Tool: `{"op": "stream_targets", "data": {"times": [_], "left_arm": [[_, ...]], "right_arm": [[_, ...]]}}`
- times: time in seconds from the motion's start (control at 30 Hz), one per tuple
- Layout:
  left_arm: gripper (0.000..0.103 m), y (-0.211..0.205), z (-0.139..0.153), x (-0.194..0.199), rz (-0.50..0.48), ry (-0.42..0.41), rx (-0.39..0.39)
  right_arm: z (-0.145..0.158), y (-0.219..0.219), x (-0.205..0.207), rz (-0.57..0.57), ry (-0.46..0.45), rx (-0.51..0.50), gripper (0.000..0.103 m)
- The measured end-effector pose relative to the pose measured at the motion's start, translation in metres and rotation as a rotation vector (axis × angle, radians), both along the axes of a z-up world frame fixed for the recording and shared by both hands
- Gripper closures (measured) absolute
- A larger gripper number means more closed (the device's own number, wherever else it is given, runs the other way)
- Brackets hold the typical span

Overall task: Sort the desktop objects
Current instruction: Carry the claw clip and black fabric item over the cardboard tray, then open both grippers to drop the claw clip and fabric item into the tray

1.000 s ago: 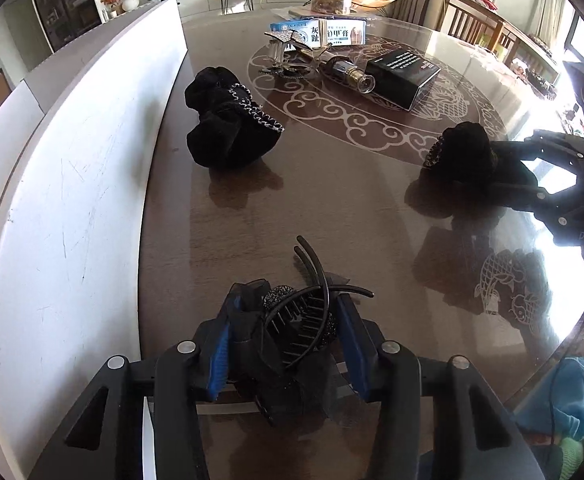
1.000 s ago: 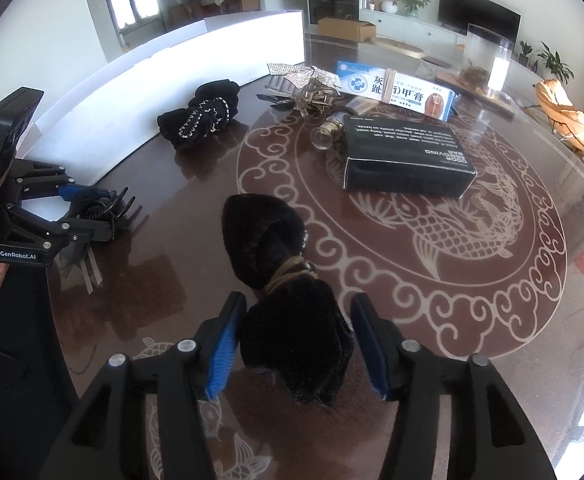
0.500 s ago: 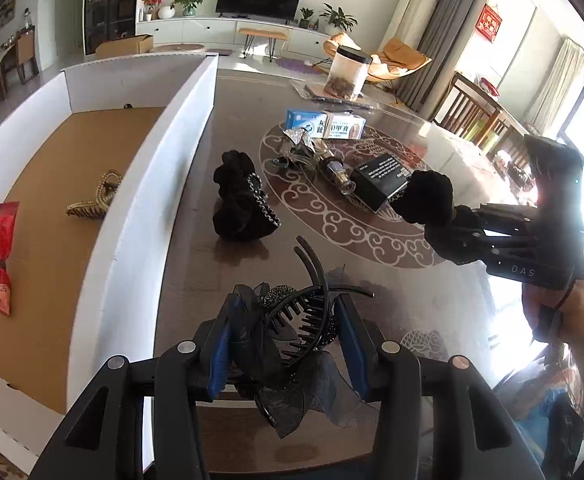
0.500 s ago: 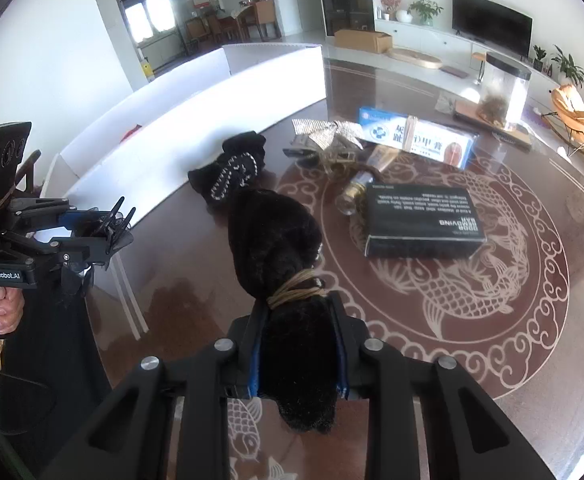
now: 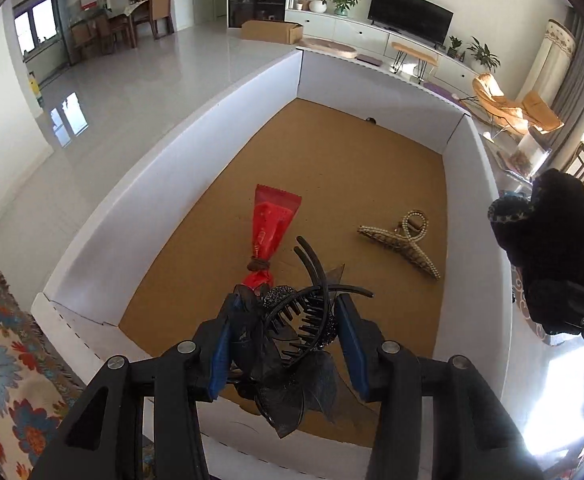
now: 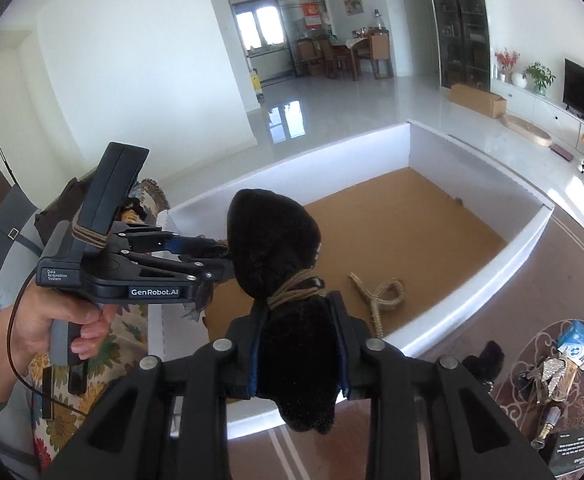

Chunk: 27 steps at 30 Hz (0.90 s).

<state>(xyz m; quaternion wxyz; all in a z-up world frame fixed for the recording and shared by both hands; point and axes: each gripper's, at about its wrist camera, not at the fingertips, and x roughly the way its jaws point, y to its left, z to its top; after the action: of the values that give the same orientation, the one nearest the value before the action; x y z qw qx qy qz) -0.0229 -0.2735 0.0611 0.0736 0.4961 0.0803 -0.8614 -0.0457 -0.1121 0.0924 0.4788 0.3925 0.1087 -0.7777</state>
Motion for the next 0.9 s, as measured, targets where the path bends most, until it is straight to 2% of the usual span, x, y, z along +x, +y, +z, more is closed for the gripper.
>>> {"op": "stream_targets", "data": {"times": [0.07, 0.13, 0.2, 0.23, 0.3, 0.43, 0.53, 0.6, 0.67, 0.77, 0.83, 0.87, 0.9], "left_arm": [[0.056, -0.008, -0.009, -0.002, 0.013, -0.020, -0.012], [0.054, -0.015, -0.016, -0.005, 0.036, -0.043, -0.012], [0.053, -0.023, -0.023, -0.007, 0.073, -0.086, -0.023], [0.052, -0.022, -0.024, -0.008, 0.079, -0.084, -0.050], [0.036, -0.020, -0.026, -0.007, 0.087, -0.084, -0.069], [0.033, -0.011, -0.017, 0.001, 0.087, -0.021, -0.076], [0.033, 0.011, 0.000, 0.008, 0.068, 0.049, -0.072], [0.033, 0.035, 0.013, 0.015, 0.031, 0.092, -0.048], [0.033, 0.067, 0.026, 0.023, -0.043, 0.131, -0.004], [0.031, 0.132, 0.044, 0.035, -0.201, 0.180, 0.055], [0.017, 0.178, 0.051, 0.041, -0.314, 0.207, 0.084], [0.003, 0.201, 0.051, 0.045, -0.360, 0.219, 0.095], [0.000, 0.224, 0.048, 0.048, -0.398, 0.223, 0.105]], "right_arm": [[-0.017, -0.025, 0.000, 0.021, -0.011, 0.050, 0.073], [-0.031, -0.043, 0.001, 0.026, -0.012, 0.101, 0.067], [-0.040, -0.051, 0.000, 0.018, -0.022, 0.122, 0.037], [-0.042, -0.052, 0.000, 0.006, -0.022, 0.120, 0.031], [-0.042, -0.047, 0.000, -0.006, -0.029, 0.096, 0.028], [-0.033, -0.018, 0.001, -0.045, -0.008, 0.050, 0.024], [-0.024, 0.027, 0.003, -0.105, 0.049, 0.000, 0.015], [-0.022, 0.066, 0.006, -0.169, 0.100, -0.018, 0.000], [-0.028, 0.112, 0.012, -0.236, 0.137, -0.023, 0.000], [-0.049, 0.186, 0.014, -0.375, 0.153, 0.052, 0.000], [-0.068, 0.234, 0.016, -0.468, 0.137, 0.126, 0.000], [-0.078, 0.257, 0.017, -0.512, 0.124, 0.167, 0.000], [-0.087, 0.279, 0.019, -0.553, 0.115, 0.205, 0.000]]}}
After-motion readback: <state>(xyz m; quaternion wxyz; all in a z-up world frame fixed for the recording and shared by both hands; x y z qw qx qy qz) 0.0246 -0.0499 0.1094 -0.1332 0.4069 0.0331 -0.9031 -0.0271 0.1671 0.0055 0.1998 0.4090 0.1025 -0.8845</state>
